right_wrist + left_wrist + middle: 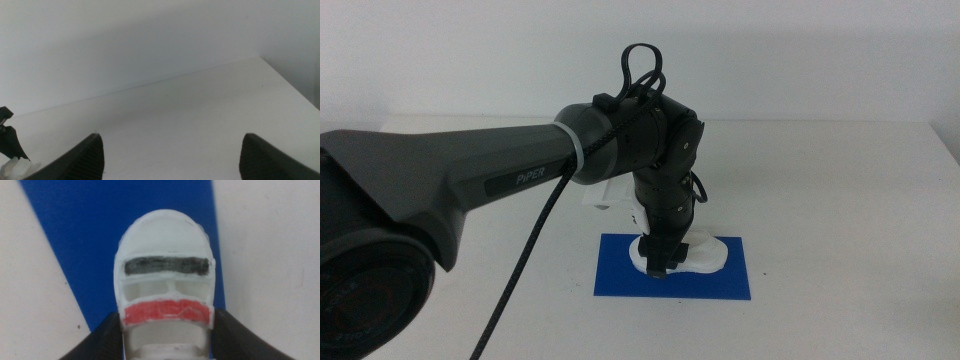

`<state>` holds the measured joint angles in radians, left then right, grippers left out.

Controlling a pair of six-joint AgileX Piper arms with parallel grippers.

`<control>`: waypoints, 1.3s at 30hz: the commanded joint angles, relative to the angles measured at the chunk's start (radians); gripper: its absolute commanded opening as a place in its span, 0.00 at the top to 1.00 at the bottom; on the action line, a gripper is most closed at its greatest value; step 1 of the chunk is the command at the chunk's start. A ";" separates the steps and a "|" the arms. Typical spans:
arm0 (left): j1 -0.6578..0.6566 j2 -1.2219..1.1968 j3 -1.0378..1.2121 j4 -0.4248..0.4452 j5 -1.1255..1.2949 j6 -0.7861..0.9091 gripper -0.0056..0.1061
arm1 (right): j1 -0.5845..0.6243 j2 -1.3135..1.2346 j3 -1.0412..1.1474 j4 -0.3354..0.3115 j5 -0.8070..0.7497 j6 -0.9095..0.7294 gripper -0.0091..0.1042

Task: Use one arm to grab the shoe from the table and place it on the mat.

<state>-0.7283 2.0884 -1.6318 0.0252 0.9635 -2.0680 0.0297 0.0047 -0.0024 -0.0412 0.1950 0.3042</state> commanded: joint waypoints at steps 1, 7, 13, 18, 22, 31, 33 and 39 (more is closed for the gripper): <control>0.000 0.008 -0.006 0.019 0.009 -0.064 0.96 | 0.002 -0.005 0.002 -0.007 -0.009 -0.004 0.22; 0.002 0.022 -0.006 0.037 0.013 -0.062 0.96 | 0.002 -0.005 0.002 -0.007 -0.009 -0.004 0.22; 0.002 0.022 -0.006 -0.009 0.015 -0.061 0.32 | 0.002 -0.005 0.002 -0.007 -0.009 -0.004 0.22; 0.010 -0.010 -0.006 -0.019 0.008 0.006 0.11 | 0.002 -0.005 0.002 -0.007 -0.009 -0.004 0.22; 0.023 -0.163 0.000 0.011 0.008 0.258 0.11 | 0.002 -0.005 0.002 -0.007 -0.009 -0.004 0.22; 0.106 -0.656 0.296 0.076 -0.145 1.304 0.11 | 0.002 -0.005 0.002 -0.007 -0.009 -0.004 0.22; 0.142 -0.777 0.422 0.053 -0.213 1.547 0.11 | 0.002 -0.005 0.002 -0.007 -0.009 -0.004 0.22; 0.270 -1.088 0.847 0.049 -0.744 1.970 0.11 | 0.002 -0.005 0.002 -0.007 -0.009 -0.004 0.22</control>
<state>-0.4929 1.0708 -0.8903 0.0815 0.3865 -0.2117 0.0297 0.0047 -0.0024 -0.0412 0.1950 0.3042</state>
